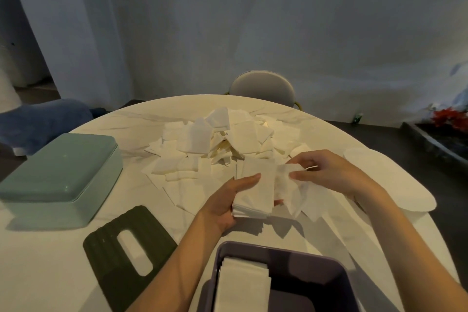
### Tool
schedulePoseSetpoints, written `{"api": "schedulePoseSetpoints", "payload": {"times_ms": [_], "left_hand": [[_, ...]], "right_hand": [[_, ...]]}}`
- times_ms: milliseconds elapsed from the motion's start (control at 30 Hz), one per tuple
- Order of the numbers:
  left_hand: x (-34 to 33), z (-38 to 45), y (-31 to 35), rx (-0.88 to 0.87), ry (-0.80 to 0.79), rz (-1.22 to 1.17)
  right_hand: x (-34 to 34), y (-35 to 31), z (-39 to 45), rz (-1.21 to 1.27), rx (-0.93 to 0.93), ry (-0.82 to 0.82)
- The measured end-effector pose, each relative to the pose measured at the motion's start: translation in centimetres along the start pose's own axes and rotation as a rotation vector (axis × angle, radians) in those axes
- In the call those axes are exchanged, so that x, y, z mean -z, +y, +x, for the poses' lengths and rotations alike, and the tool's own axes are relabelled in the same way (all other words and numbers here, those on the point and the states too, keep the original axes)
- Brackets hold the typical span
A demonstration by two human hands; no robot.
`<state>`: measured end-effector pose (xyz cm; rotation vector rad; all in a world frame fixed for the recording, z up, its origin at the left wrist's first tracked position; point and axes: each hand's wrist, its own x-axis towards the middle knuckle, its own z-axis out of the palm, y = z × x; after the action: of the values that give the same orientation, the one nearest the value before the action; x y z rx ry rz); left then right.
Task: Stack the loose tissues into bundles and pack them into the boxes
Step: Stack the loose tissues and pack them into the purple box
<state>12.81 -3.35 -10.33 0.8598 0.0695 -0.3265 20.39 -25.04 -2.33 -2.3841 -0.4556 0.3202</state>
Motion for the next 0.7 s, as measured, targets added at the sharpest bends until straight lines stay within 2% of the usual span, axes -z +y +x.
{"api": "schedulePoseSetpoints", "payload": {"times_ms": [133, 267, 500, 600, 700], "left_hand": [[0.1, -0.2, 0.2, 0.000, 0.048, -0.031], [0.5, 0.1, 0.5, -0.053, 0.133, -0.047], [1.4, 0.3, 0.9, -0.054, 0.238, -0.094], [1.5, 0.4, 1.3, -0.110, 0.220, -0.207], [1.4, 0.5, 1.6, -0.165, 0.246, -0.312]], "right_hand": [[0.3, 0.2, -0.4, 0.091, 0.000, 0.124], [0.7, 0.3, -1.4, 0.246, 0.102, 0.210], [-0.3, 1.0, -1.5, 0.410, 0.135, 0.267], [-0.6, 1.2, -1.6, 0.463, 0.159, 0.297], [-1.2, 0.7, -2.3, 0.485, 0.210, 0.243]]}}
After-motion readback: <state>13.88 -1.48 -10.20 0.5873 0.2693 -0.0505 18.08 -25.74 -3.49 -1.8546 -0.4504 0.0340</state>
